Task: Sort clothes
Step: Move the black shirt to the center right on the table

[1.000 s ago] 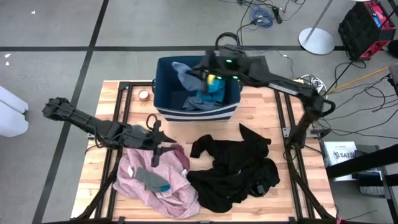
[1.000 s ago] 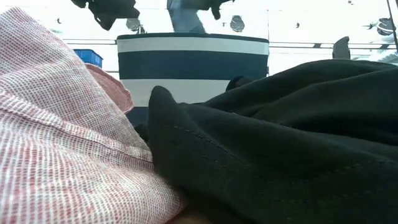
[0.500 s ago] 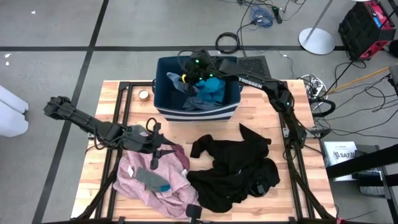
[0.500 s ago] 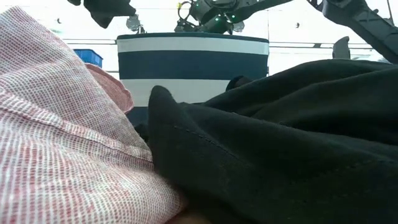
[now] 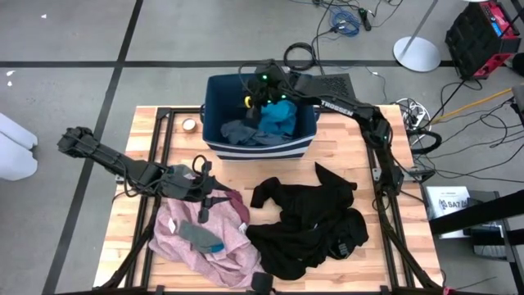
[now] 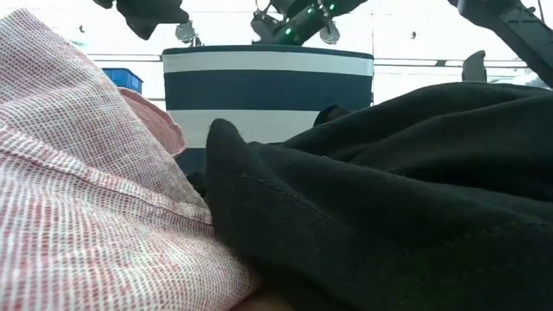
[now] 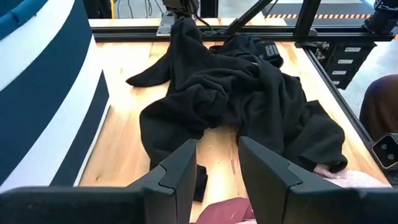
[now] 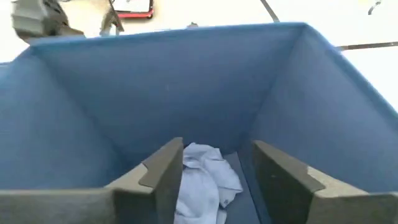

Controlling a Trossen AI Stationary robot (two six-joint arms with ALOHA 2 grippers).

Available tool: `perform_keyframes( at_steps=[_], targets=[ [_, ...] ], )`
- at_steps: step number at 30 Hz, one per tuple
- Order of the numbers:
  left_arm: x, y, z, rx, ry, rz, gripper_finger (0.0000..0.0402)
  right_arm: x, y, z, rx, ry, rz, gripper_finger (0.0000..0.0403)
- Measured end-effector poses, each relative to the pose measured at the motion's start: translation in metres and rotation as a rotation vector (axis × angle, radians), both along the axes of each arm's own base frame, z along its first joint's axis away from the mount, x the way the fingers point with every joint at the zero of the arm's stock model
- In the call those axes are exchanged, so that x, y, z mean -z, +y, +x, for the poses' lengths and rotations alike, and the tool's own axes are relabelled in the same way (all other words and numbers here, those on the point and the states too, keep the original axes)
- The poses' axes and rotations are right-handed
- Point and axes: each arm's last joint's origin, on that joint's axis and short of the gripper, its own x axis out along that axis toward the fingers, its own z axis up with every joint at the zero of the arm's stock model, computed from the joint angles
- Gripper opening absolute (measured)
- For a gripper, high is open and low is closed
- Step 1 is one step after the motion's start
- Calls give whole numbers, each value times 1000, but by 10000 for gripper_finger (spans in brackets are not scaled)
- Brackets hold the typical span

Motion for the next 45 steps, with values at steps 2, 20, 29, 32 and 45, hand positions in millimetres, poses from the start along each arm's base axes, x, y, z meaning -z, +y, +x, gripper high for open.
perform_keyframes(
  at_steps=[2,20,29,32,45],
  targets=[
    [0,-1,0,18,6,-10,130,-16,8,-12,-8,8,4,187],
    [9,-5,-3,116,131,-191,130,16,242,-105,-312,328,119,183],
    [7,-5,-3,126,113,-175,130,109,255,-129,101,184,162,183],
    [7,-5,-3,124,115,-179,130,112,255,-126,99,185,213,183],
    [7,-4,-2,88,103,-191,130,163,272,-102,74,304,223,175]
  ],
)
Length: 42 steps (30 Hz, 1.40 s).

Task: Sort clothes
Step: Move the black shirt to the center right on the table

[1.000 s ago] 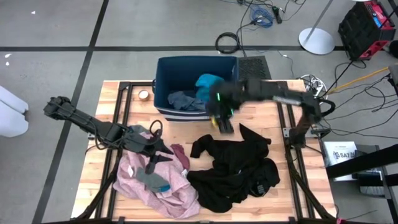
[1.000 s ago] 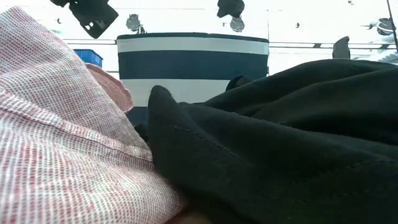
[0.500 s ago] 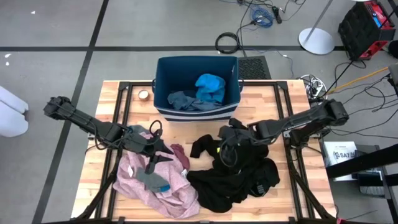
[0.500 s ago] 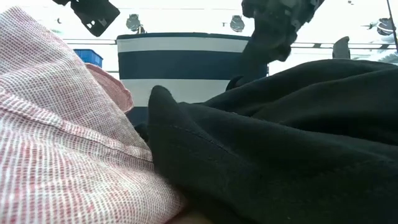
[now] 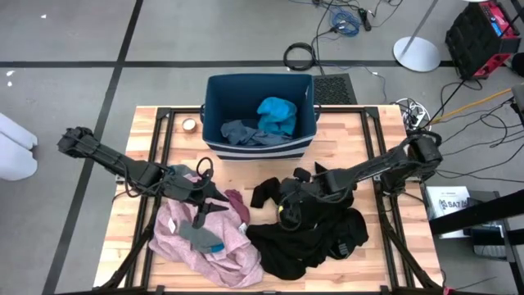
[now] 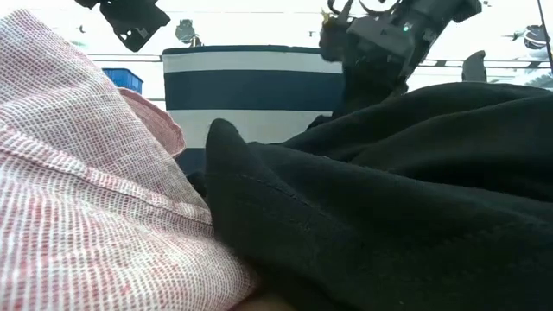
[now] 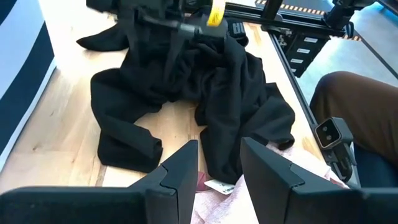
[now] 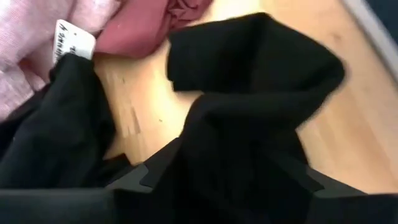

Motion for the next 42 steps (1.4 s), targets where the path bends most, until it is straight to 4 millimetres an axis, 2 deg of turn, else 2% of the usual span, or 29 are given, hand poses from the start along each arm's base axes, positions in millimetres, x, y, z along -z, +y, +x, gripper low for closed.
perform_keyframes(
  at_steps=[3,5,7,11,14,18,21,24,28,31,33,36,42],
  targets=[
    [-1,0,0,0,-6,-2,130,4,2,4,-17,17,-3,126],
    [0,0,0,0,-6,-2,130,-3,3,5,-40,6,-17,58],
    [-1,0,0,0,-6,-2,130,-21,4,4,-50,-31,-59,17],
    [0,0,0,3,-7,3,130,-77,3,-11,-26,-64,-174,4],
    [0,0,0,3,-5,4,130,-131,6,-36,30,-92,-302,3],
    [0,0,0,15,-8,27,130,-198,9,-81,106,-201,-408,2],
    [0,0,0,22,-10,40,130,-232,7,-116,159,-284,-428,1],
    [0,0,0,27,-12,50,130,-251,1,-149,228,-330,-452,1],
    [0,0,0,28,-12,52,130,-255,-9,-180,341,-352,-491,1],
    [0,0,0,28,-12,52,130,-249,-15,-189,407,-329,-463,1],
    [0,0,0,28,-12,52,130,-241,-15,-185,420,-304,-451,0],
    [0,0,0,28,-12,52,130,-224,-13,-175,404,-181,-338,0],
    [-1,0,0,26,-17,47,130,-162,0,-155,363,158,-146,0]
  ],
)
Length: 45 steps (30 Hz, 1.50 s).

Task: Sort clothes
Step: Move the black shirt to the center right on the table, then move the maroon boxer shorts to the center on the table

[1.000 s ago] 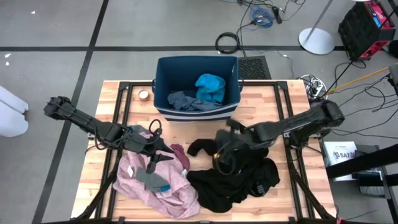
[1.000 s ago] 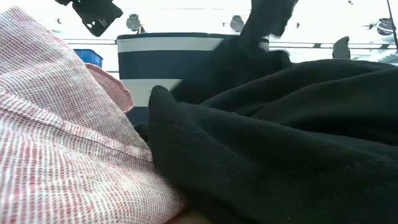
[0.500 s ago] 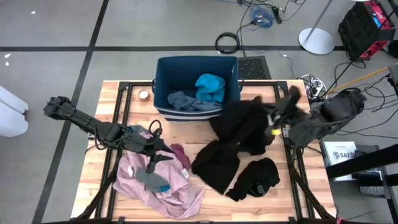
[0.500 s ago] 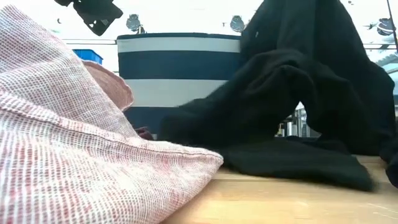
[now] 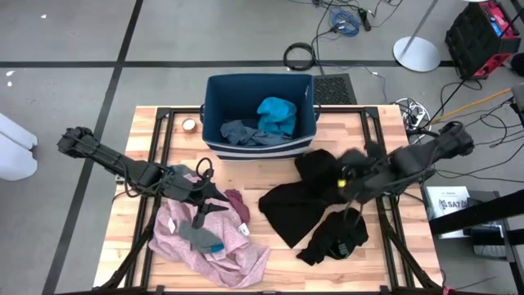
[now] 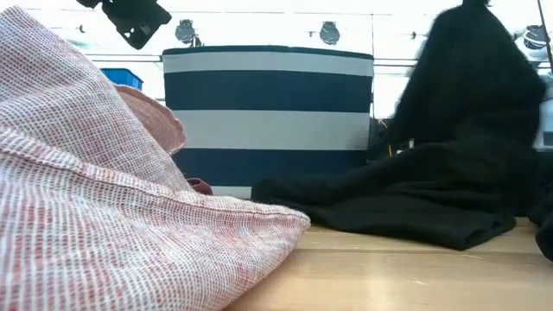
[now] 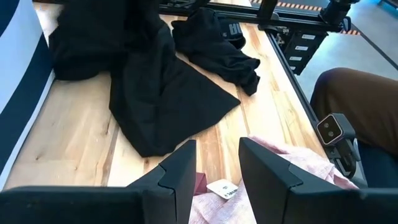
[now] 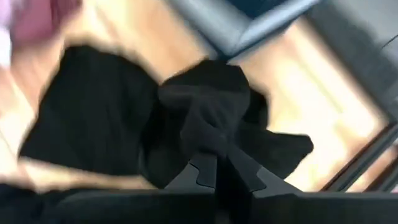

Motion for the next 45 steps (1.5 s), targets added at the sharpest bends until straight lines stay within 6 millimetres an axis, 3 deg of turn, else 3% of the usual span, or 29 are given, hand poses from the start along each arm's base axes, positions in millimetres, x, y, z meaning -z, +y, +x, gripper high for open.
perform_keyframes(
  at_steps=[6,10,13,16,21,27,31,35,41,45],
  targets=[
    [-1,0,1,-5,-12,-11,130,65,12,11,-71,157,153,12],
    [-3,0,1,-13,-23,-32,130,90,17,13,-97,217,329,21],
    [-3,0,2,-14,-30,-37,130,97,21,13,-124,245,437,29],
    [-3,0,2,-14,-30,-37,130,93,23,13,-140,259,495,44],
    [-3,0,2,-17,-28,-43,130,67,30,18,-172,224,645,83],
    [-3,0,2,-12,-29,-33,130,19,37,36,-386,-68,612,130],
    [-3,0,2,-5,-30,-20,130,-3,38,55,-591,-356,453,149],
    [-3,0,1,-5,-29,-19,130,-4,38,87,-745,-512,295,158],
    [1,-1,-1,-8,35,-93,130,40,38,152,-935,-491,17,162],
    [5,0,-3,-32,89,-113,130,99,30,202,-935,-415,-5,162]
  ],
)
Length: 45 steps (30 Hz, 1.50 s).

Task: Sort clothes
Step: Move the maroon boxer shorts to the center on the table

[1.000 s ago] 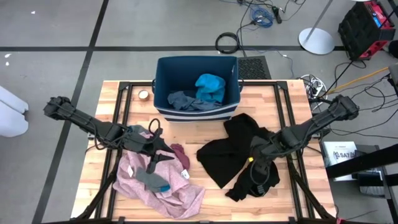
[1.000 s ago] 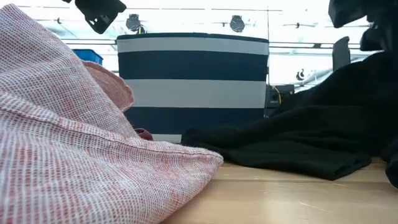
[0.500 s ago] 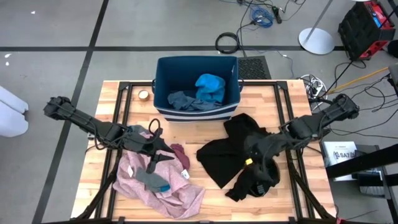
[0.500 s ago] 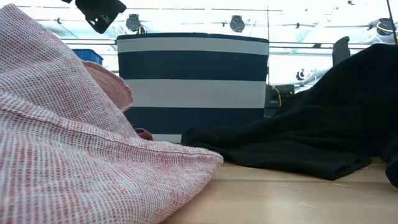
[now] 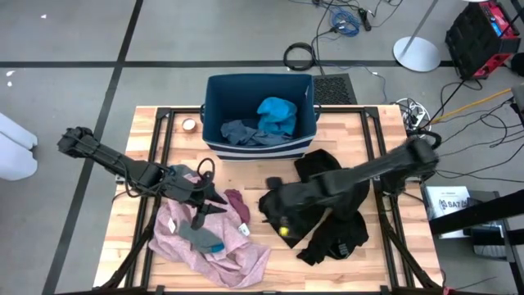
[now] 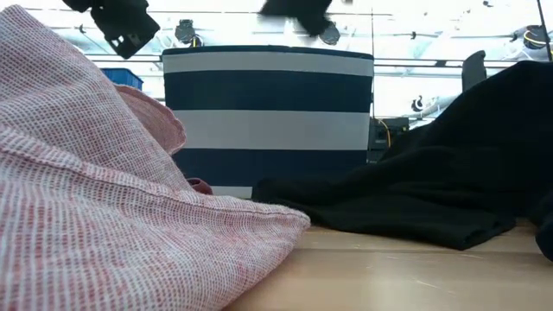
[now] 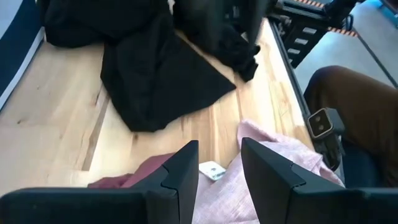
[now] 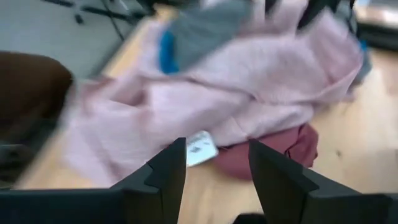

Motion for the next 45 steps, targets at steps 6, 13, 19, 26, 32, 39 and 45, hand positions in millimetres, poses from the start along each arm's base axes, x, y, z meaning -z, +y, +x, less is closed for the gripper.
perform_keyframes(
  at_steps=[6,13,19,26,32,39,45],
  targets=[
    [0,0,0,0,5,3,130,82,-22,48,55,34,1,162],
    [2,0,-1,1,19,10,130,128,-33,67,62,27,81,162],
    [2,0,-1,2,16,16,130,158,-37,68,143,91,25,154],
    [2,1,-1,-3,16,12,130,156,-39,58,224,205,-45,19],
    [2,1,-1,-4,16,11,130,101,-42,37,270,213,-185,6],
    [2,1,-1,-4,18,12,130,-12,-39,-13,381,20,-323,3],
    [2,1,-1,-1,16,19,130,-87,-34,-71,491,-170,-356,2]
  ],
)
